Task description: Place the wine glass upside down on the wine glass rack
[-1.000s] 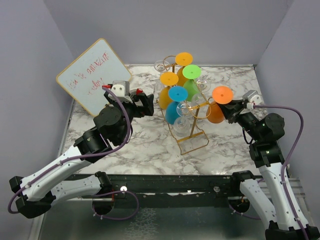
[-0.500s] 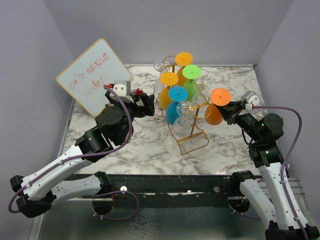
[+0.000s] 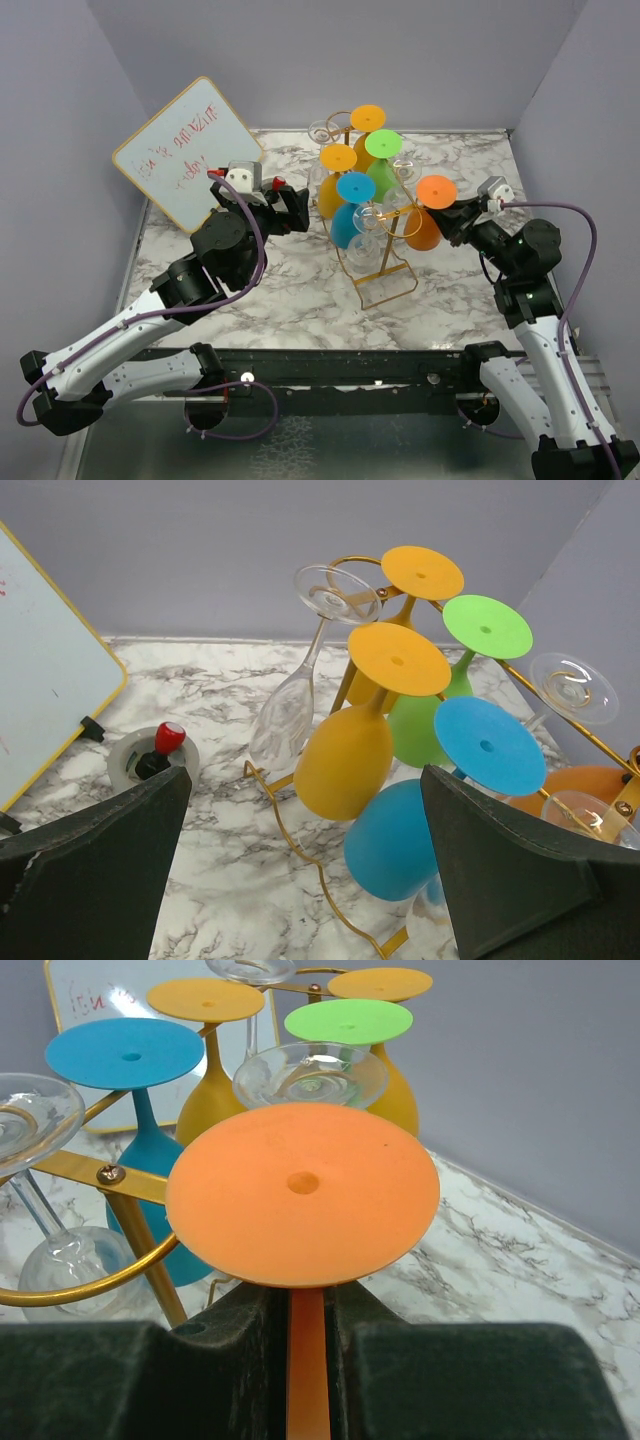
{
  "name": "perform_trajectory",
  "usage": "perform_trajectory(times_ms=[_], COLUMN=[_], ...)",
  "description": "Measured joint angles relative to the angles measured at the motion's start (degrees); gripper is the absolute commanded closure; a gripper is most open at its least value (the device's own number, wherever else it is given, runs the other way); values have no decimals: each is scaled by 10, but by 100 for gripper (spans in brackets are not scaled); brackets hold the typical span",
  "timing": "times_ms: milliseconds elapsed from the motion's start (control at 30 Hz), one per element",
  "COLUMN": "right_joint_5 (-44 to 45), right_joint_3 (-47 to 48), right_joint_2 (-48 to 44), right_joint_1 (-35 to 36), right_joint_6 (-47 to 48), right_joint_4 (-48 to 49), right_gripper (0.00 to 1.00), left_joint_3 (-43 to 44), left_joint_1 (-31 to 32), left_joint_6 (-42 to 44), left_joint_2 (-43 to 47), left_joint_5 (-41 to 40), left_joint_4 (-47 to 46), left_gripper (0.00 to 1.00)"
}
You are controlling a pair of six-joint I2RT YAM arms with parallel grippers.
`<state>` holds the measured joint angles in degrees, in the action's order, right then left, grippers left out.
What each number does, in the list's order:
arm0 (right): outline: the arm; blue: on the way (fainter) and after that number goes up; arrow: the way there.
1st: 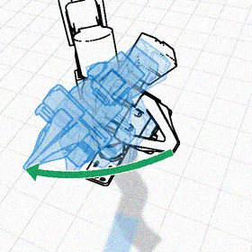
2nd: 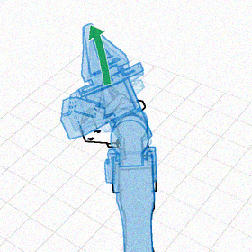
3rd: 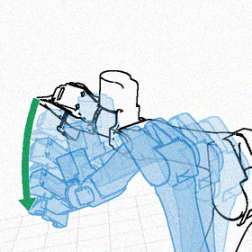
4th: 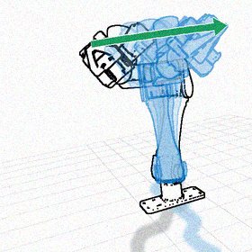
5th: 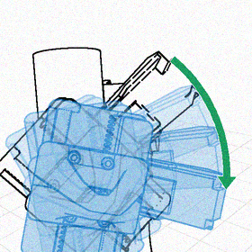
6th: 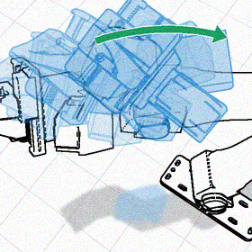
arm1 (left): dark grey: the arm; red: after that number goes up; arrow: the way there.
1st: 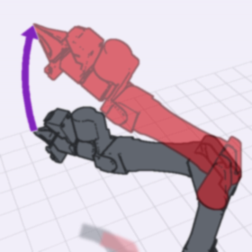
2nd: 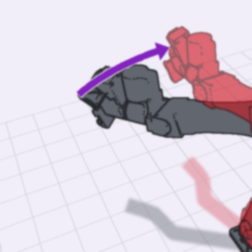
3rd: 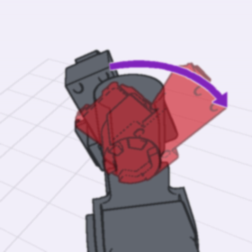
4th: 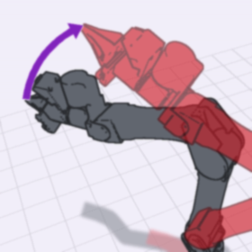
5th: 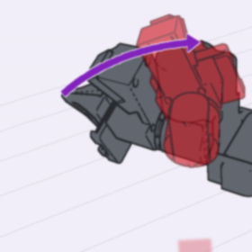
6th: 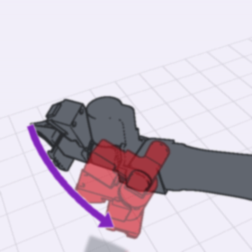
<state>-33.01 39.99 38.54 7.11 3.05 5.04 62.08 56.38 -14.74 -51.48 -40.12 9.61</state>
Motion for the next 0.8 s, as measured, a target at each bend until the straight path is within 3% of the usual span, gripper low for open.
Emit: perform_trajectory(times_ms=[800], right_joint_5=[-56], right_joint_3=[-12], right_joint_2=[2], right_joint_1=[0], right_joint_6=[-7], right_joint_4=[13], right_gripper=[94], left_joint_3=[-9], left_joint_1=[0], left_joint_6=[-8], left_joint_2=[0], left_joint_5=[0], left_joint_4=[5], left_gripper=[2])
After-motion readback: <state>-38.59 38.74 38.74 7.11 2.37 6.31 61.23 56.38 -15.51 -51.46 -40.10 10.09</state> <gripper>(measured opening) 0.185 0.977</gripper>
